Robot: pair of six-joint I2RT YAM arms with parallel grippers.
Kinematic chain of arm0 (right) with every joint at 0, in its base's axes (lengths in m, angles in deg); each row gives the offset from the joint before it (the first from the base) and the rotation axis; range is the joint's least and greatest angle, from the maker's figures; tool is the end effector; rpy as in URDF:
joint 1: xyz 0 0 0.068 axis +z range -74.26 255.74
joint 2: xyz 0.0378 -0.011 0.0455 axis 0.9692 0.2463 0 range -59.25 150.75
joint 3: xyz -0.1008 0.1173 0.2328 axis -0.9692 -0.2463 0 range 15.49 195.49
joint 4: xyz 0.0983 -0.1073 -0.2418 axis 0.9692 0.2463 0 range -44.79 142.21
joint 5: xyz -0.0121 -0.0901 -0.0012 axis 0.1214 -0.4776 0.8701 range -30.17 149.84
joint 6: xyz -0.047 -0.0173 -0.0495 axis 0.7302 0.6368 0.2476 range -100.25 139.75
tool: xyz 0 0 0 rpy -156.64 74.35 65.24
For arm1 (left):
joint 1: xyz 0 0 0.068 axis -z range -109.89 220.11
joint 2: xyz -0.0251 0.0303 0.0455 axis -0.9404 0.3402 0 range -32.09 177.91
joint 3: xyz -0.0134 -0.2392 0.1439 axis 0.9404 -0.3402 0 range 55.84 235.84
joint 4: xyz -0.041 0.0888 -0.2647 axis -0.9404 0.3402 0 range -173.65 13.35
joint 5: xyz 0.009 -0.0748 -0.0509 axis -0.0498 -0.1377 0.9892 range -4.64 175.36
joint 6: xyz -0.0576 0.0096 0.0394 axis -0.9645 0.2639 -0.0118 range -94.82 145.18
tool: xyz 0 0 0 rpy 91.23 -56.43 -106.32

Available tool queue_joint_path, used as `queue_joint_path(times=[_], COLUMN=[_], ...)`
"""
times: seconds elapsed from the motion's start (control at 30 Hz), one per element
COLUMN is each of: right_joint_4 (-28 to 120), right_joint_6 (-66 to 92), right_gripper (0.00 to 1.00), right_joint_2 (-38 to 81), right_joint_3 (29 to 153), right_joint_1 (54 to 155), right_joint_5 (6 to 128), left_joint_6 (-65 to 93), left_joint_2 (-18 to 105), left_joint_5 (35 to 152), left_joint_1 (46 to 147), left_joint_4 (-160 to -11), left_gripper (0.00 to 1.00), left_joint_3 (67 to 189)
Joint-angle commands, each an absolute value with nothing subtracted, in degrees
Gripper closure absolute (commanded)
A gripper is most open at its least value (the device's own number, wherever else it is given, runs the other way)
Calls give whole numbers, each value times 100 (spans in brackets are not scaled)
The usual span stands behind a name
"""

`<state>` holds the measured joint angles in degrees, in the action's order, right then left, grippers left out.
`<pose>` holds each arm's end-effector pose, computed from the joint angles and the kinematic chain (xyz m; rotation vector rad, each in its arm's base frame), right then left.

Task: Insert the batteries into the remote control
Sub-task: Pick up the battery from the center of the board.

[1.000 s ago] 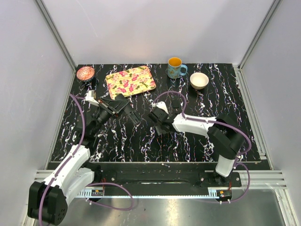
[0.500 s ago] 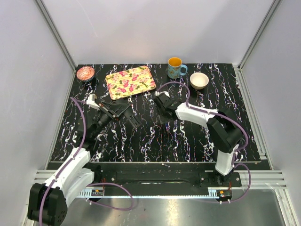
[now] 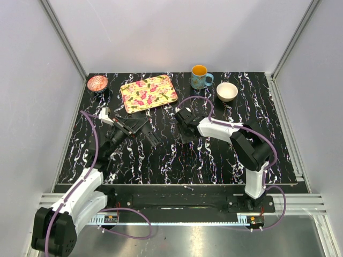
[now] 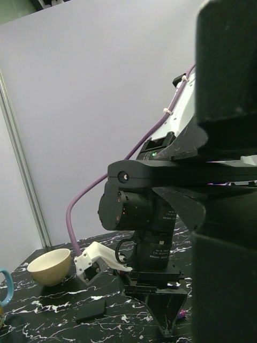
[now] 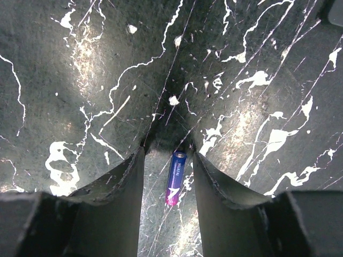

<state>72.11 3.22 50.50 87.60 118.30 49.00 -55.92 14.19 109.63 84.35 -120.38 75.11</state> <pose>0.3135 0.2732 0.1351 -0.5440 2.6073 0.0769 0.2099 -0.0777 0.2627 -0.5382 1.5522 -1.6262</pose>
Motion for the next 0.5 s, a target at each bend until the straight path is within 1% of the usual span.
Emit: queue_joint_path(times=[0.0,0.1,0.2,0.27,0.37,0.4,0.47], right_joint_4=[7211,7202,7202,7202,7202,7176,7079], right_joint_6=[376,349,341,323,306,297,270], right_gripper=[65,69,77,76,60,45,34], right_joint_2=[5123,5123,5123,5105,5070,5053,4939], right_joint_3=[8967,8923,8870,8852,8826,8809,8773], right_joint_1=[11775,11758,11749,11740,11740,11740,11740], right_joint_5=[4946,4929,4920,4920,4911,4920,4946], left_joint_6=[-5621,-5621,-5621,-5621,-5630,-5638,-5638], left_joint_2=[1431,1414,1423,1440,1466,1466,1458], left_joint_5=[11094,11094,11094,11103,11111,11111,11120], left_joint_1=[8426,8426,8426,8435,8426,8426,8426], left_joint_4=[-12496,-12496,-12504,-12513,-12531,-12540,-12540], left_gripper=[100,100,100,100,100,100,100], left_joint_3=[7465,7456,7456,7456,7456,7456,7447])
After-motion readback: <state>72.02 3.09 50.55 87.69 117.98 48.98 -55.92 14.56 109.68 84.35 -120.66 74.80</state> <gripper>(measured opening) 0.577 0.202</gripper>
